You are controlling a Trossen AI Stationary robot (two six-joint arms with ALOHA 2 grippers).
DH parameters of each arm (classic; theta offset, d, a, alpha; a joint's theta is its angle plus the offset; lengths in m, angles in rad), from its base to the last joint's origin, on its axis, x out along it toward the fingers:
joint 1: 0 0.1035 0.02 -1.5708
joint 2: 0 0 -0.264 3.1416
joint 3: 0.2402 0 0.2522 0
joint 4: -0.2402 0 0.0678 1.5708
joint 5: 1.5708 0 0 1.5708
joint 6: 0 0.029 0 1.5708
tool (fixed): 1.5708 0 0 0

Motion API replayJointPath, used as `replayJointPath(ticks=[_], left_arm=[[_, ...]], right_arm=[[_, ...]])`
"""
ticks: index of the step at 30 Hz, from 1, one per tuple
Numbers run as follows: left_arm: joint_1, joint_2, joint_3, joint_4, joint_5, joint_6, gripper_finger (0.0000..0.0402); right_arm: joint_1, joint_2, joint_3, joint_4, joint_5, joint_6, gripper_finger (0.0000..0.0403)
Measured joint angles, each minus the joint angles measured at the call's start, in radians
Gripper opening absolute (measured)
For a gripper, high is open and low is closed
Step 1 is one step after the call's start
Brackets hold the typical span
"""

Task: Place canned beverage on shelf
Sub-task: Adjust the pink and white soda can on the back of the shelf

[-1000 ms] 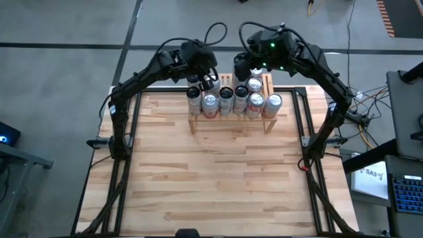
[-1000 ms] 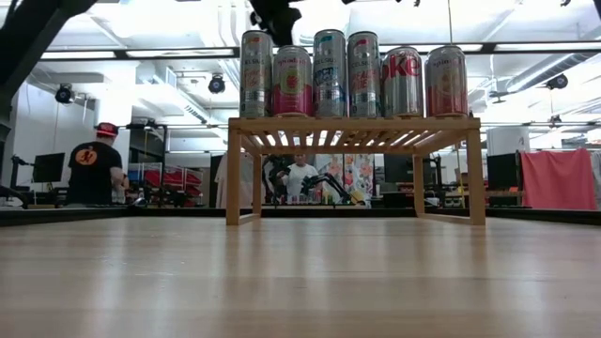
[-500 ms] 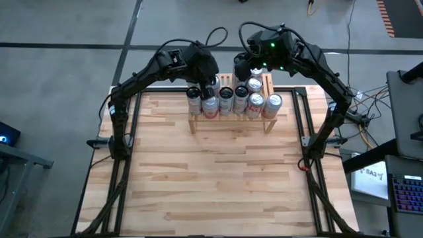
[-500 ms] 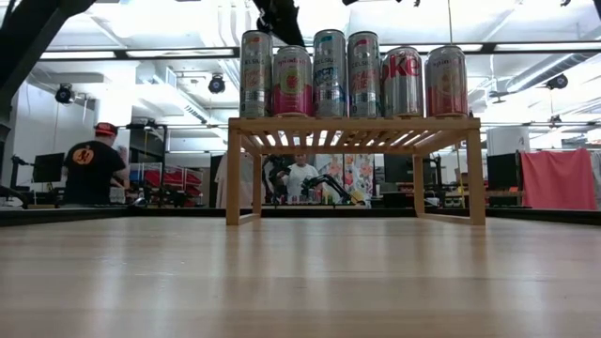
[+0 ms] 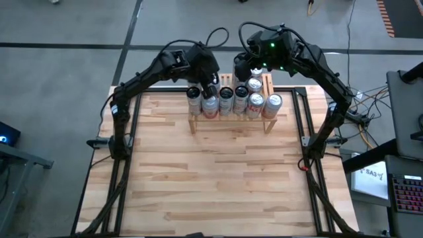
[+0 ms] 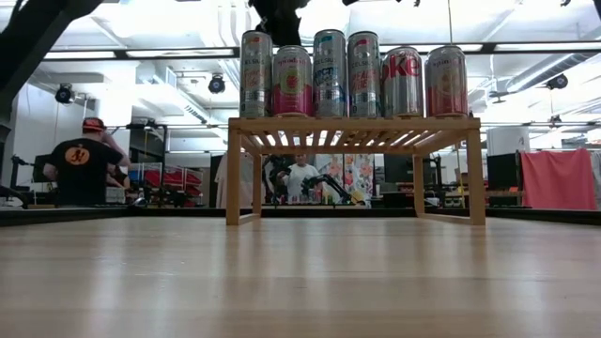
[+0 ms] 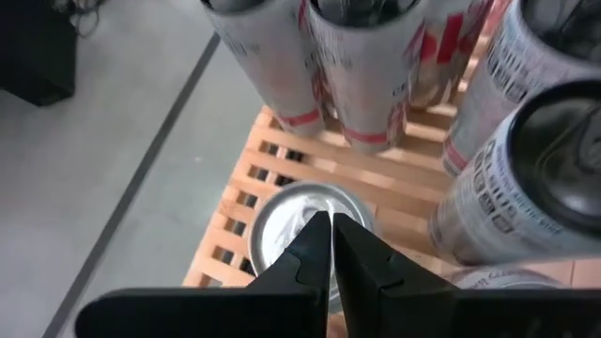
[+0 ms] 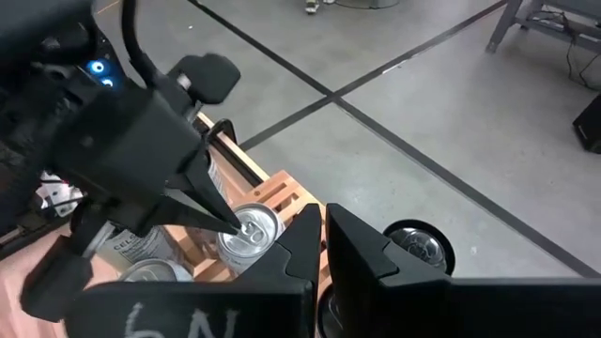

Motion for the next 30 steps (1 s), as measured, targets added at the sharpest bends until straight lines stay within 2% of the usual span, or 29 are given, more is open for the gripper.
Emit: replayJointPath(ticks=[30], left_arm=[[-0.003, 0.024, 0.0, -0.097, 0.013, -0.043, 0.0]], right_arm=[[0.0, 0.0, 0.0, -0.006, 0.0, -0.026, 0.0013]])
